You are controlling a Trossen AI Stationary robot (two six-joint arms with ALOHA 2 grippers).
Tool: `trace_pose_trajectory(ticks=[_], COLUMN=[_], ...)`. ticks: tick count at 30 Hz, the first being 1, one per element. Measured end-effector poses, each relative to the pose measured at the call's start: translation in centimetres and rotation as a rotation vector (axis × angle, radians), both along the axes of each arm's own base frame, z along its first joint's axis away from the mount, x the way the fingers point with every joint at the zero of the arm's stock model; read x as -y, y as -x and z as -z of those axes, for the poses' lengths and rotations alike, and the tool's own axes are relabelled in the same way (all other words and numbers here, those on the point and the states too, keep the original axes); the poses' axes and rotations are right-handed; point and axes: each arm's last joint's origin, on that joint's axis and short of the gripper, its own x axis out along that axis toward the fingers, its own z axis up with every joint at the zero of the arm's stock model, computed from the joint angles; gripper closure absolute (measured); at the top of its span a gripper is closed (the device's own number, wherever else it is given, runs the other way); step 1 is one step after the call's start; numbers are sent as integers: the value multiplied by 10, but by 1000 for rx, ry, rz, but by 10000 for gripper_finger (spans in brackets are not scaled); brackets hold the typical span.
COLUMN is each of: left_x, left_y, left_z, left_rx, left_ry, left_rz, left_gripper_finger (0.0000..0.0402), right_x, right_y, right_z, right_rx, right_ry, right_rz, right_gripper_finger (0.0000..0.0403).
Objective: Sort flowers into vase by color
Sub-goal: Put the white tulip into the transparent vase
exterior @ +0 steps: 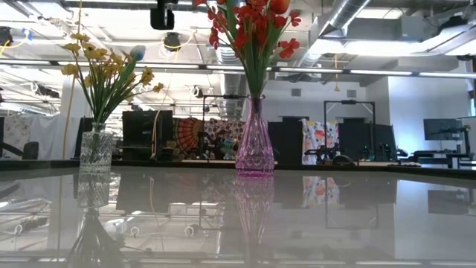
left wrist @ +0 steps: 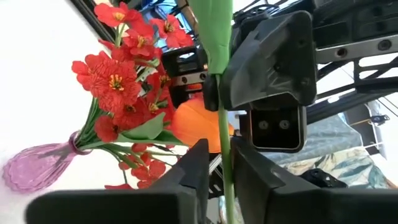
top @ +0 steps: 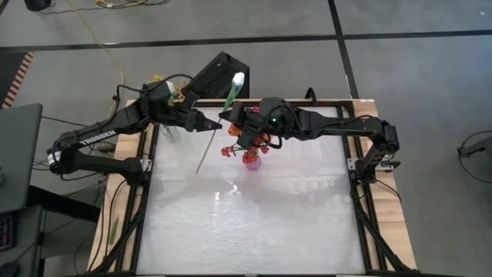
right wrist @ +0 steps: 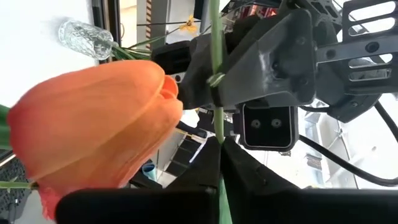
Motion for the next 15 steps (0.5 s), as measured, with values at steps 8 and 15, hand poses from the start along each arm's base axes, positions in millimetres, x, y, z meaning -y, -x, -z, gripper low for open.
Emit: trace_pose_trajectory(ticks=[8, 15], left_x=[-1, -2], left_y=[0, 0], left_z=[2, 2], left_rx=[-15, -22], left_ry=[-8, -12], left_rz=[-36, -67], left_gripper_finger=[397, 401], right_x=[0, -1], right_y=[0, 0], right_z=[0, -1], right_rx=[-2, 6], right_ry=[2, 3], right_rz=[0, 0], right_gripper_finger=[346, 343])
